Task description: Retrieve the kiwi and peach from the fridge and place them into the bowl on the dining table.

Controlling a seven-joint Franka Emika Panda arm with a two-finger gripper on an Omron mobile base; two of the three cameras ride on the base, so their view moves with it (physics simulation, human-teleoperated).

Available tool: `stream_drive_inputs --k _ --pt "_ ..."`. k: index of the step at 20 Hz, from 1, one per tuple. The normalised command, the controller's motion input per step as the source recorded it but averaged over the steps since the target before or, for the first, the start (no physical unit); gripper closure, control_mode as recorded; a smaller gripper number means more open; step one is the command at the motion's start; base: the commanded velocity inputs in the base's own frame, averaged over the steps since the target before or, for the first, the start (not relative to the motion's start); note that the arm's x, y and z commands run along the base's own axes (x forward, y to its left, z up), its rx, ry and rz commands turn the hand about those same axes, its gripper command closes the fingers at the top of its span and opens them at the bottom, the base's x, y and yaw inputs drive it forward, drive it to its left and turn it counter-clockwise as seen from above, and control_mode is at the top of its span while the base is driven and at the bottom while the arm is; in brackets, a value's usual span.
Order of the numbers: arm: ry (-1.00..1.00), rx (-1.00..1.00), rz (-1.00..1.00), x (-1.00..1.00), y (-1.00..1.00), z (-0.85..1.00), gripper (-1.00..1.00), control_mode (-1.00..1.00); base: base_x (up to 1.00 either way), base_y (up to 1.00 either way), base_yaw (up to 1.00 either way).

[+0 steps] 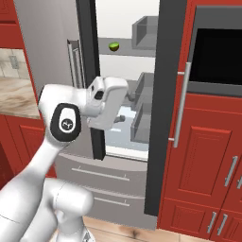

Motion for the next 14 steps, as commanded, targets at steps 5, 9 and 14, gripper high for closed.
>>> stream_drive_inputs --k 5,9,14 --pt "-0.57 0.36 0.00 -0.12 0.76 0.00 -1.00 -1.00 0.00 0.00 0.00" --pt "-0.71 0.53 0.00 -0.11 0.63 0.00 -1.00 -1.00 0.00 0.00 0.00" --pt "-0.45 0.62 0.00 -0.23 0.65 0.00 -1.00 -1.00 0.00 0.00 0.00"
